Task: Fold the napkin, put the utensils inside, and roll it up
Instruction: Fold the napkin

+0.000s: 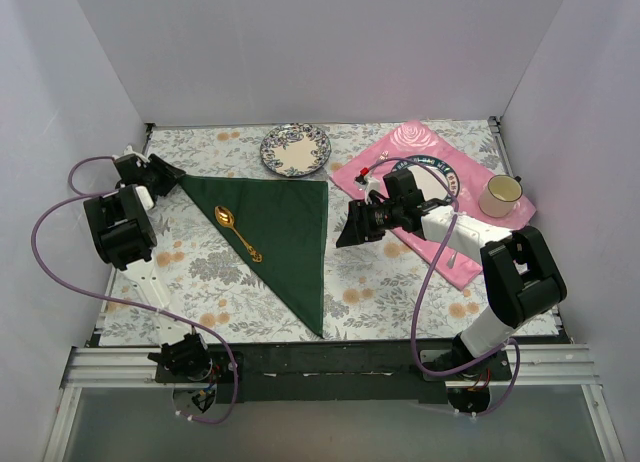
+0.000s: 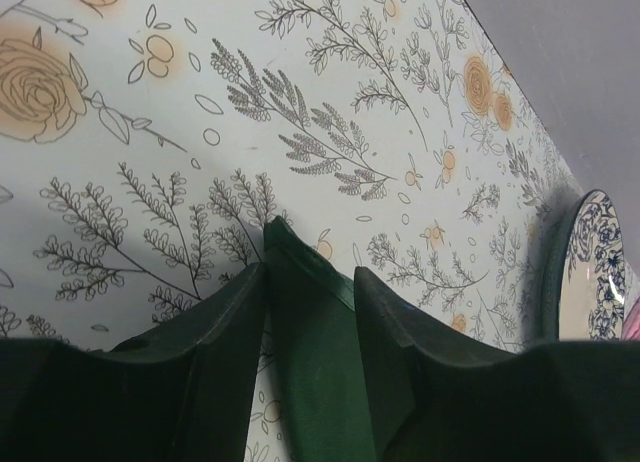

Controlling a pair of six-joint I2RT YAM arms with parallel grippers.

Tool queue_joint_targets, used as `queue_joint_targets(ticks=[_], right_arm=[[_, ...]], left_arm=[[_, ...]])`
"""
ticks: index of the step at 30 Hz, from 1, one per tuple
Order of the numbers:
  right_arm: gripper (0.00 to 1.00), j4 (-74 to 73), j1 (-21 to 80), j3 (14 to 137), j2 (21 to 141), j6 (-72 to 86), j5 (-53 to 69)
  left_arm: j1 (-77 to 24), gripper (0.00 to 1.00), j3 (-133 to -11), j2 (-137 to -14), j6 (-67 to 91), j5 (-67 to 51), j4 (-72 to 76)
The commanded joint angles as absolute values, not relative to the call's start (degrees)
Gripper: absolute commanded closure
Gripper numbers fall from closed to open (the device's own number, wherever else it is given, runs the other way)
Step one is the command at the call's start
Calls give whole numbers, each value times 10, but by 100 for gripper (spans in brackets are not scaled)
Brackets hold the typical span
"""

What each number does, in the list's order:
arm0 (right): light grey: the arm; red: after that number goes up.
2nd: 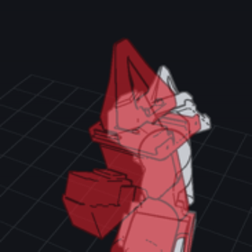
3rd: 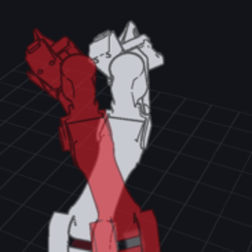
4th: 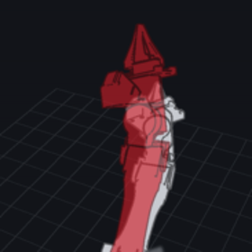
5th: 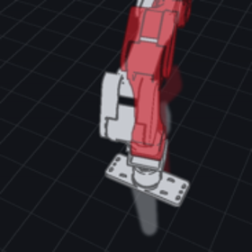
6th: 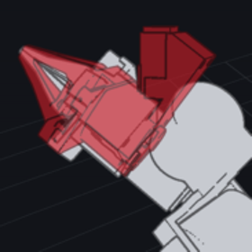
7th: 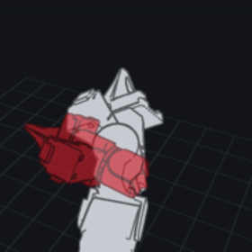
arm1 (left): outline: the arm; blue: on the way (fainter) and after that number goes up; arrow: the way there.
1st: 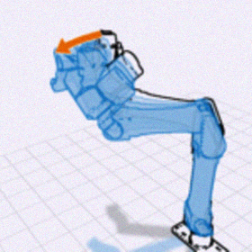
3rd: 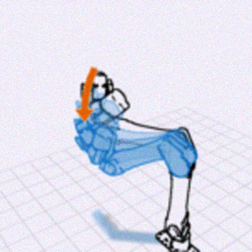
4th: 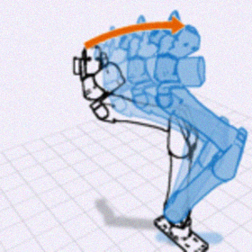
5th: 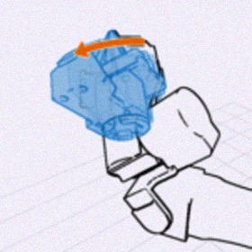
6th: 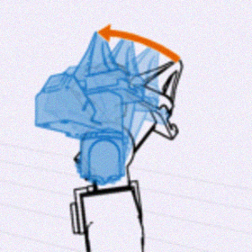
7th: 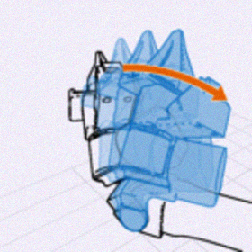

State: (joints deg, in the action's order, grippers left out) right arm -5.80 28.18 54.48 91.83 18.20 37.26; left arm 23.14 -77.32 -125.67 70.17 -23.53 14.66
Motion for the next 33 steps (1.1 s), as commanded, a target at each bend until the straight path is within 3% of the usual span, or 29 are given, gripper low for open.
queue_joint_targets(ticks=[1, 15, 22, 33], right_arm=[[38, -42, 280, 540, 896, 181, 374], [38, -33, 280, 537, 908, 185, 380], [38, -33, 280, 538, 909, 183, 388], [38, -54, 280, 533, 893, 161, 389]], left_arm=[[236, 62, -811, -1290, 678, -223, 84], [233, 92, -829, -1241, 693, -255, 103], [217, 100, -773, -1151, 717, -227, 90], [159, 100, -648, -997, 762, -203, 35]])
